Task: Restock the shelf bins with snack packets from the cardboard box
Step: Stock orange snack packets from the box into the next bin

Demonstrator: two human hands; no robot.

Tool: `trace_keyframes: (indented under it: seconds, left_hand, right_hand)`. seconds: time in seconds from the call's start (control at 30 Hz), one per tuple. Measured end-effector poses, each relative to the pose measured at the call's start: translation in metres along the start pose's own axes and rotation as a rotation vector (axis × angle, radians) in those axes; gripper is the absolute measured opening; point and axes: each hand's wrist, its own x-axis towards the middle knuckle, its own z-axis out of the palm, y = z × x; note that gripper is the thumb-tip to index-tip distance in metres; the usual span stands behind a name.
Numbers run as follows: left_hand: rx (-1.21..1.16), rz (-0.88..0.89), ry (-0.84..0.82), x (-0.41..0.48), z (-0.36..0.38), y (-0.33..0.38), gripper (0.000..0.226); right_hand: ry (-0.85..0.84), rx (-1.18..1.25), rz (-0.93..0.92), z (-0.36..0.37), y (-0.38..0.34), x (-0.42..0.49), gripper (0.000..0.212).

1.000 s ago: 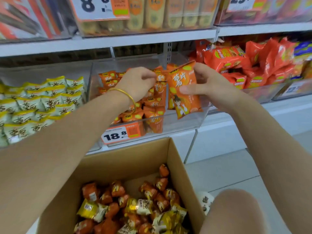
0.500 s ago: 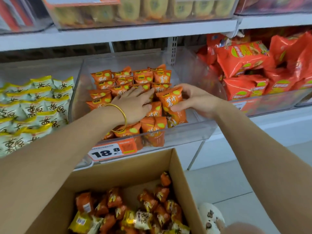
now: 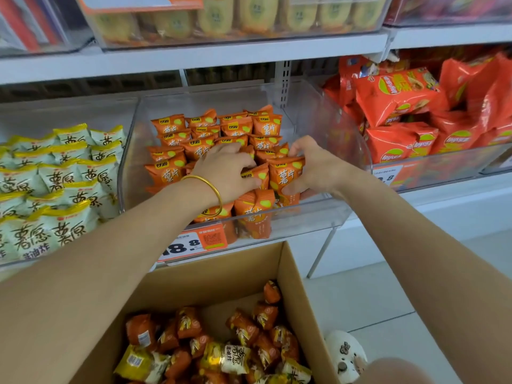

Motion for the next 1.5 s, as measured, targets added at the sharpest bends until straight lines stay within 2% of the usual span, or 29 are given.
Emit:
trace_keyframes:
  seconds: [0.3, 0.43, 0.5, 0.6, 0.67, 0.73, 0.83, 0.9, 0.97, 1.03, 1.07, 1.17, 1.27, 1.33, 1.4, 1.5]
  left_hand:
    - [0.038, -0.013, -0.020, -0.004, -0.002, 0.000, 0.048]
    - [0.079, -0.020, -0.050, -0.002, 0.000, -0.001, 0.050]
    - [0.094, -0.022, -0.059, -0.002, 0.003, -0.001, 0.049]
    - [0.101, -0.015, -0.046, -0.003, 0.003, 0.000, 0.049]
    - [0.092, -0.012, -0.027, -0.010, -0.001, 0.001, 0.050]
    - [0.067, 0.000, 0.056, -0.021, -0.006, 0.002, 0.048]
    - [-0.034, 0.062, 0.287, -0.047, -0.015, 0.005, 0.039]
    - [-0.095, 0.144, 0.467, -0.077, -0.020, 0.004, 0.033]
    - [-0.166, 0.219, 0.566, -0.121, -0.020, 0.002, 0.030]
    - [-0.230, 0.266, 0.483, -0.173, -0.004, -0.009, 0.031]
    - [-0.245, 0.250, 0.362, -0.198, 0.011, -0.018, 0.031]
    - [-0.163, 0.093, -0.048, -0.250, 0.066, -0.064, 0.027]
    - [0.047, -0.024, -0.315, -0.263, 0.100, -0.111, 0.030]
    - [0.149, -0.042, -0.397, -0.258, 0.109, -0.132, 0.030]
    - [0.264, -0.021, -0.446, -0.252, 0.110, -0.145, 0.031]
    - [0.361, 0.039, -0.456, -0.251, 0.114, -0.152, 0.034]
  right_hand:
    - [0.013, -0.045, 0.074, 0.014, -0.002, 0.004, 0.071]
    - [0.009, 0.082, 0.062, 0.005, -0.002, 0.004, 0.059]
    - [0.020, -0.015, 0.038, 0.005, -0.002, 0.005, 0.055]
    - [0.027, -0.286, -0.013, 0.013, -0.006, 0.002, 0.059]
    - [0.044, -0.348, -0.037, 0.015, -0.010, -0.003, 0.061]
    - [0.060, -0.414, -0.059, 0.014, -0.012, -0.009, 0.064]
    - [0.125, -0.524, -0.066, 0.013, -0.015, -0.022, 0.076]
    - [0.247, -0.541, -0.114, 0.013, -0.019, -0.039, 0.070]
    - [0.421, -0.574, -0.282, 0.023, -0.023, -0.068, 0.054]
    - [0.478, -0.512, -0.485, 0.052, -0.026, -0.105, 0.042]
    - [0.411, -0.456, -0.526, 0.073, -0.024, -0.122, 0.039]
    - [0.013, -0.445, -0.423, 0.145, -0.007, -0.150, 0.033]
    - [-0.331, -0.556, -0.245, 0.213, 0.027, -0.129, 0.031]
    - [-0.405, -0.615, -0.115, 0.253, 0.062, -0.101, 0.029]
    - [-0.401, -0.653, -0.003, 0.289, 0.102, -0.077, 0.029]
    - [-0.370, -0.699, 0.101, 0.331, 0.153, -0.051, 0.042]
